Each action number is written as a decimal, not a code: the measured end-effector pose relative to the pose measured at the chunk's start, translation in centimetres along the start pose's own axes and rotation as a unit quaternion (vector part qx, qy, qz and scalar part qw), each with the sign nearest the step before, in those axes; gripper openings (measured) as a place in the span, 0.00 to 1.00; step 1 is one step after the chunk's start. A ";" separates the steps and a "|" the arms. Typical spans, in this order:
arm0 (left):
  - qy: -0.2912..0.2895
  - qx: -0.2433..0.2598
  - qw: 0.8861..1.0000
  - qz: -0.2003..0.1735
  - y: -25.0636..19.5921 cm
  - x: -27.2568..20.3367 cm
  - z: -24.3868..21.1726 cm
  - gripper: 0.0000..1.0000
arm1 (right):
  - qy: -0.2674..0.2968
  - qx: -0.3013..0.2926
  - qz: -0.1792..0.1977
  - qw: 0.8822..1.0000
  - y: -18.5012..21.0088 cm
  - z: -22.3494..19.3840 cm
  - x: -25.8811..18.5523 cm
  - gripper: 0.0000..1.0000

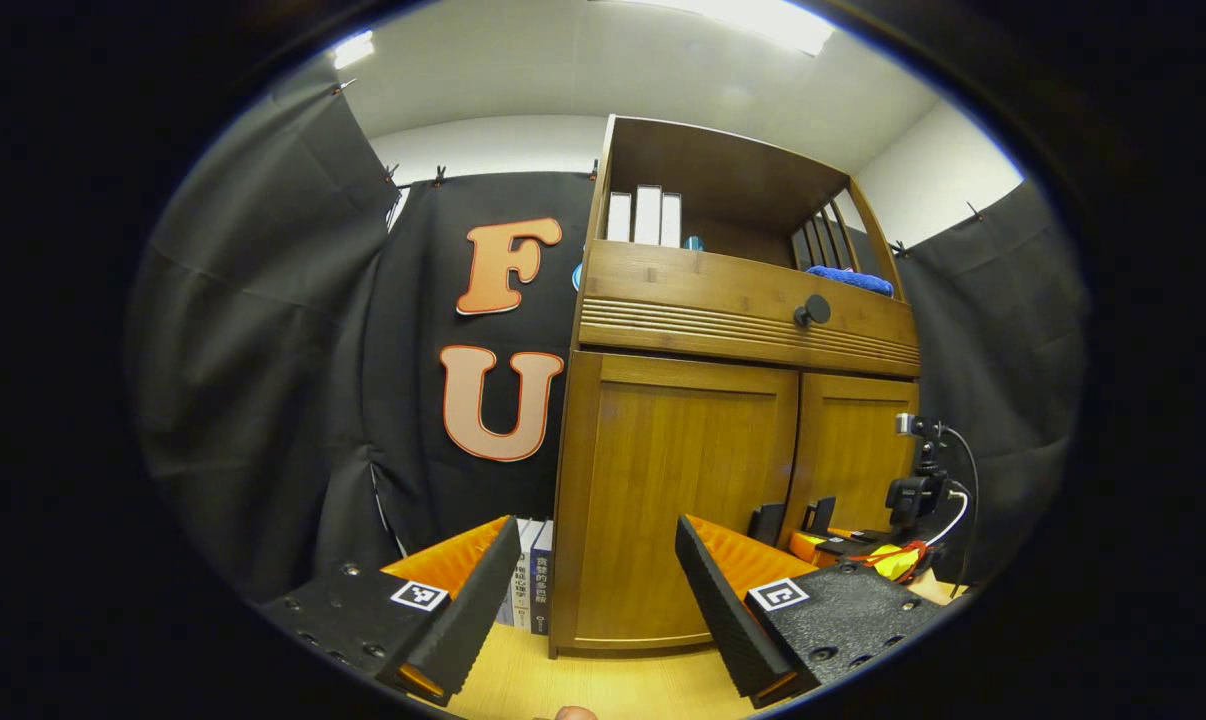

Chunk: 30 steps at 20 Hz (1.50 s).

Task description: Open the right door of the double-door shoe cabinet with the right hand, and open the left door with the left hand.

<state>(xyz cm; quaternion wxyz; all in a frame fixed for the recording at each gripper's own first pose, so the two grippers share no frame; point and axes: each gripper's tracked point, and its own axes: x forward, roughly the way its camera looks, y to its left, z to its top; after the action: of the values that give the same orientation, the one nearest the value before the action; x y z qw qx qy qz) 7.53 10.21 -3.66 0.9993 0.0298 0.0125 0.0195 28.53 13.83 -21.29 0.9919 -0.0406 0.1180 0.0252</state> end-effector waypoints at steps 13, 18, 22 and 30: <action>-0.003 0.002 1.000 0.006 -1.2 -3.6 1.0 0.94 | -0.003 0.010 0.027 1.000 -0.1 1.2 -3.3 0.31; -0.007 0.011 1.000 0.001 -2.8 -5.1 1.5 0.92 | -0.007 0.011 0.036 0.999 -0.4 1.3 -4.7 0.31; -0.009 0.009 1.000 -0.003 -4.0 -6.3 1.9 0.92 | -0.009 0.013 0.044 0.999 -0.7 1.4 -5.8 0.31; -0.009 0.008 1.000 0.005 -5.4 -7.2 2.1 0.92 | -0.022 0.013 0.050 0.998 -2.1 1.9 -8.7 0.31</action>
<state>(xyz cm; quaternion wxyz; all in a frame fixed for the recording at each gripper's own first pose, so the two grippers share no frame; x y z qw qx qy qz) 0.55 4.45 -1.67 0.9990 0.0383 0.0032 0.0238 20.69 11.51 -17.26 0.9922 -0.0210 0.0986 0.0737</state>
